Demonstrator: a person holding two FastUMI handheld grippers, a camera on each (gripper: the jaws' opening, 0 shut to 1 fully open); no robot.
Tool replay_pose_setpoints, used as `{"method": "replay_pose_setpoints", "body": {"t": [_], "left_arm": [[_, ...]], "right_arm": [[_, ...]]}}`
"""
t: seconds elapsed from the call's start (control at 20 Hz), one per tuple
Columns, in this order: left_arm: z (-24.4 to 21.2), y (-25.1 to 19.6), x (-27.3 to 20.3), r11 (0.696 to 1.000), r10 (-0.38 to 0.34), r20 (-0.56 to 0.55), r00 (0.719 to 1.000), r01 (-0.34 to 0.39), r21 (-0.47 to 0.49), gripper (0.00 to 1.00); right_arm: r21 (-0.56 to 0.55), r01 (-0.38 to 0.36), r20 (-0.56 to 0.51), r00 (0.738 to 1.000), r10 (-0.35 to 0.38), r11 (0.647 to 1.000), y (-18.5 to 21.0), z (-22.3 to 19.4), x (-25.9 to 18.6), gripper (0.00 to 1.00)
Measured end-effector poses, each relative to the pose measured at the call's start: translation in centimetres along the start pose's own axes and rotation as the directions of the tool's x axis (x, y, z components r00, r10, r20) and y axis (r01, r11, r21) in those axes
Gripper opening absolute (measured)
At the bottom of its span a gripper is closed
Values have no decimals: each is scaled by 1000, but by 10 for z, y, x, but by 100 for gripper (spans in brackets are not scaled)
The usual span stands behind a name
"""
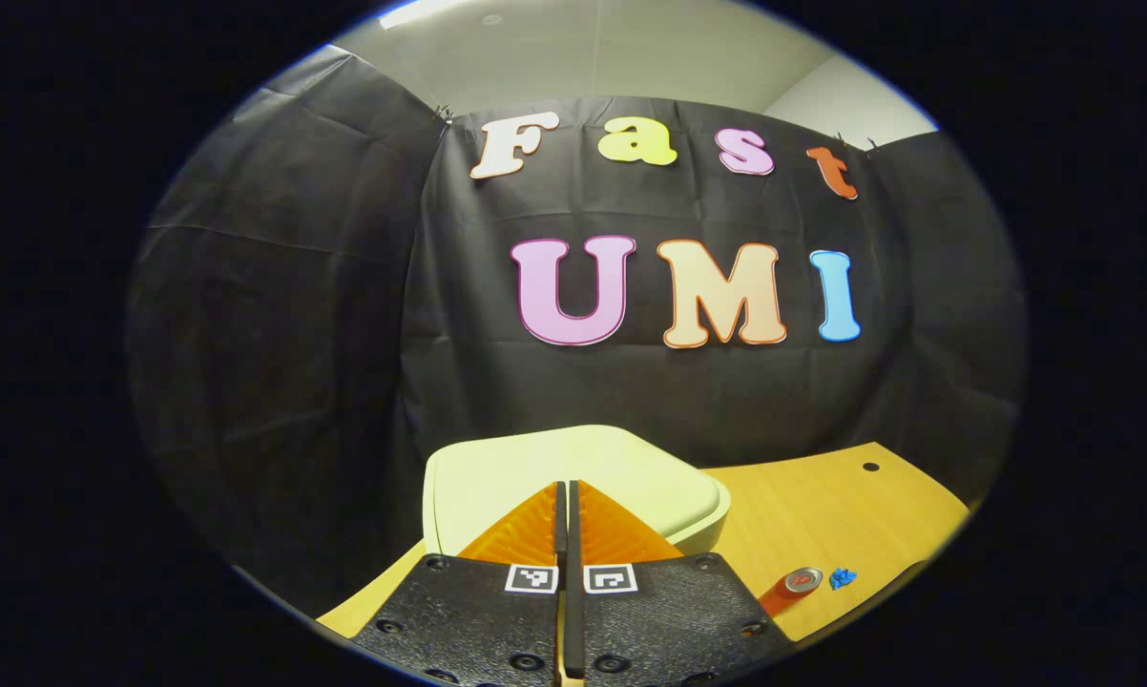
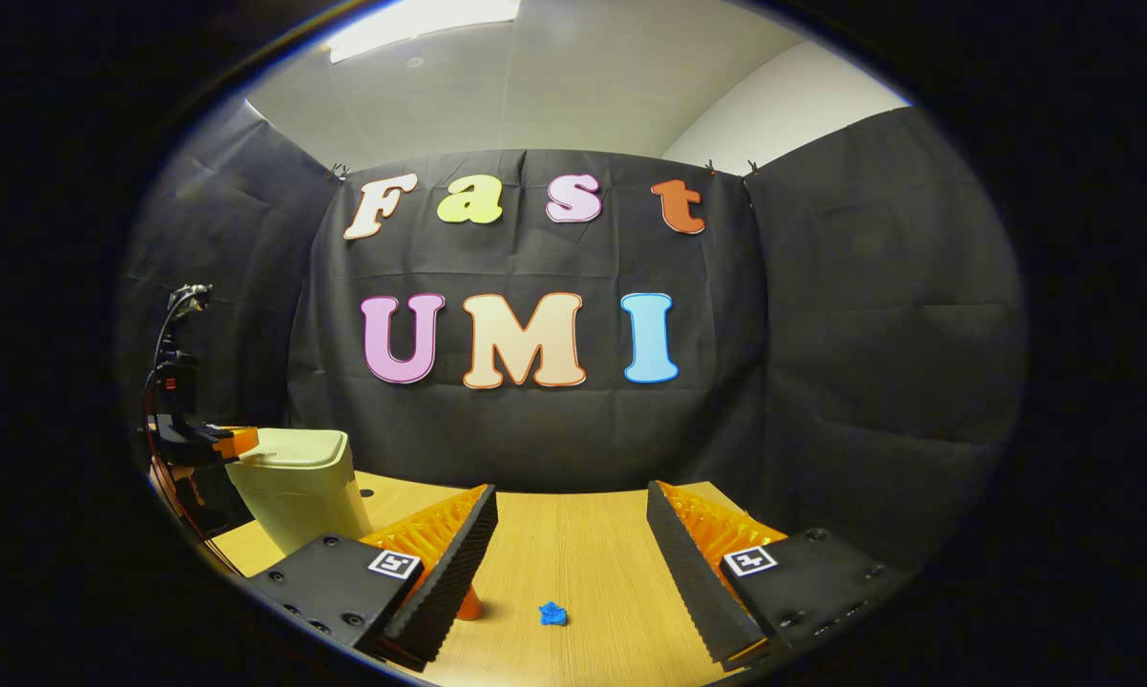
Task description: Press the lid of the desktop garbage bin to open it, pick up the crumpled paper on the desktop and throw it into the bin, then pick up the pop can on the desktop and drop it into the bin, and finally close the garbage bin lid.
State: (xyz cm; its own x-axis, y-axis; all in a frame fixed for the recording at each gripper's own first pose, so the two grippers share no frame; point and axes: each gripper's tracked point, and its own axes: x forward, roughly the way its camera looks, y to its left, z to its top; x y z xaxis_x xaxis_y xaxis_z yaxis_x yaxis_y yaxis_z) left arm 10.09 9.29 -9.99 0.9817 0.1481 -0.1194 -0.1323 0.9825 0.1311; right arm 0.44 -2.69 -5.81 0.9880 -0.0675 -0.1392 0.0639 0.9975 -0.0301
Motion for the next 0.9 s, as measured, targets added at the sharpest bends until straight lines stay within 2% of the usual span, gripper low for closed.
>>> {"method": "replay_pose_setpoints", "body": {"t": [0.1, 0.3, 0.5, 0.6, 0.9], "left_arm": [[-12, -1, 1, 1000, -1, -30, 1000, 0, -31, 0], [-11, 0, 1, 999, 26, 35, 999, -25, -29, 0], [-17, 2, 1, 997, 22, 40, 999, -19, -76, 0], [-19, 0, 3, 999, 6, 32, 999, -5, -48, 0], [-19, -2, 2, 999, 32, 46, 998, -32, 10, 0]], "right_arm": [[0, 20, 3, 1000, -20, 1000, -6, 0, 0, 99], [28, 24, -45, 999, -23, 999, -9, -12, 1, 99], [7, 32, -61, 998, -31, 999, -12, -15, 0, 99], [8, 34, -55, 998, -33, 999, -9, -16, -4, 99], [38, 24, -70, 997, -21, 999, 0, -26, -7, 99]]}}
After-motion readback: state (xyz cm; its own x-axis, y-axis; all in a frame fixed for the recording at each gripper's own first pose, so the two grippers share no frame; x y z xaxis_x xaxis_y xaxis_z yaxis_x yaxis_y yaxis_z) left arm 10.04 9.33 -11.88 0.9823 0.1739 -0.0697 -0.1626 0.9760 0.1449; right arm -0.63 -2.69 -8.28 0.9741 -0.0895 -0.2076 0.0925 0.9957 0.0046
